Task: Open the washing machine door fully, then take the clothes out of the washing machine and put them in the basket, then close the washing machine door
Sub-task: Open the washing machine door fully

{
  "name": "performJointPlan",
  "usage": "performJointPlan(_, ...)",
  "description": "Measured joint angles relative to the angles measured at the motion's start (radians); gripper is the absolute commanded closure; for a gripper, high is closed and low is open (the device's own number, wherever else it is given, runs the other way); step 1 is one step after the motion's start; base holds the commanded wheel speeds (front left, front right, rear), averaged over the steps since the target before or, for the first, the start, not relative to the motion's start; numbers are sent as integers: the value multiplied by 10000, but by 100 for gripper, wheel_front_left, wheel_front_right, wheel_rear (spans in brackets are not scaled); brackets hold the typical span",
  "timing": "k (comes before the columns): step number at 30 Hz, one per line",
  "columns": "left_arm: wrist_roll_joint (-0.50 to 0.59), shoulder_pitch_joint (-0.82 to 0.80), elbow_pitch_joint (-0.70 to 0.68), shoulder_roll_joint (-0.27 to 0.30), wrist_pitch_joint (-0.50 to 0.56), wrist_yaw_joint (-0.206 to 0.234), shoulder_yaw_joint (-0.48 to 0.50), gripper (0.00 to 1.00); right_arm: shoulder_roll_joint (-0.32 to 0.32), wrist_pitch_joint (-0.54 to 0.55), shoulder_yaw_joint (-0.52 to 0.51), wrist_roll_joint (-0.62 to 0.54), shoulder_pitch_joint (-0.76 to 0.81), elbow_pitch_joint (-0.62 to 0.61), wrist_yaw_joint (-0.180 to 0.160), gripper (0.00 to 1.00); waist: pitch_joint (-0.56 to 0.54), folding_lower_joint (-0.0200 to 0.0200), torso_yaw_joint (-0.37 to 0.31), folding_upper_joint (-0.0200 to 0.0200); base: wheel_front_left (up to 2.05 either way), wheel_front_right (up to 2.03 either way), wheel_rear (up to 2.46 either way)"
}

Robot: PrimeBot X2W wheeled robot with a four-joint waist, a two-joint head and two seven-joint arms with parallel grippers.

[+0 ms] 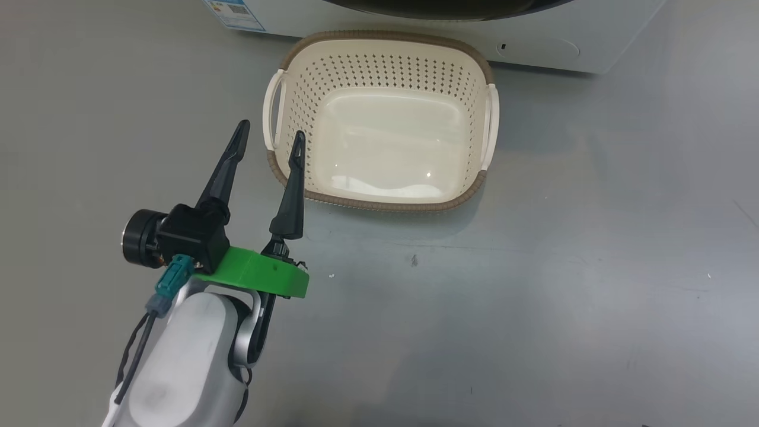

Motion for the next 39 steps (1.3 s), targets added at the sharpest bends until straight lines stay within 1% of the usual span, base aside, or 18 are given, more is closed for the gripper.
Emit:
performJointPlan(3, -23, -7, -8, -6, 0, 6, -109, 0, -36, 140, 107, -46, -243, 130, -19, 100, 71, 0, 123, 0, 0, 0, 0)
performJointPlan(5, -107, -16, -27, -8, 0, 75, -159, 0, -46, 188, 161, -102, -409, 209, -92, 100, 113, 0, 198, 0, 0, 0, 0)
performJointPlan(11, -263, -38, -44, -21, 0, 151, -203, 0, -46, 297, 318, -165, -868, 472, -96, 100, 206, 0, 397, -1, 0, 0, 0)
performJointPlan(21, -265, -51, -54, -29, 0, 213, -293, 0, -25, 401, 290, -138, -1246, 965, -96, 100, 298, -1, 495, 0, 0, 0, 0)
performJointPlan(28, -265, -203, -56, -35, 0, 272, -324, 0, -100, 719, 234, 52, -1361, 1195, -77, 100, 338, -1, 509, 0, 0, 0, 0)
performJointPlan(30, -265, -203, -56, -35, 0, 299, -322, 0, -113, 846, 209, 174, -1381, 1266, 12, 100, 347, -1, 497, 0, 0, 0, 0)
performJointPlan(39, -253, -203, -38, -36, 0, 353, -282, 0, -104, 1689, 134, 846, -1367, 1620, 219, 100, 297, -1, 372, 0, 0, 0, 0)
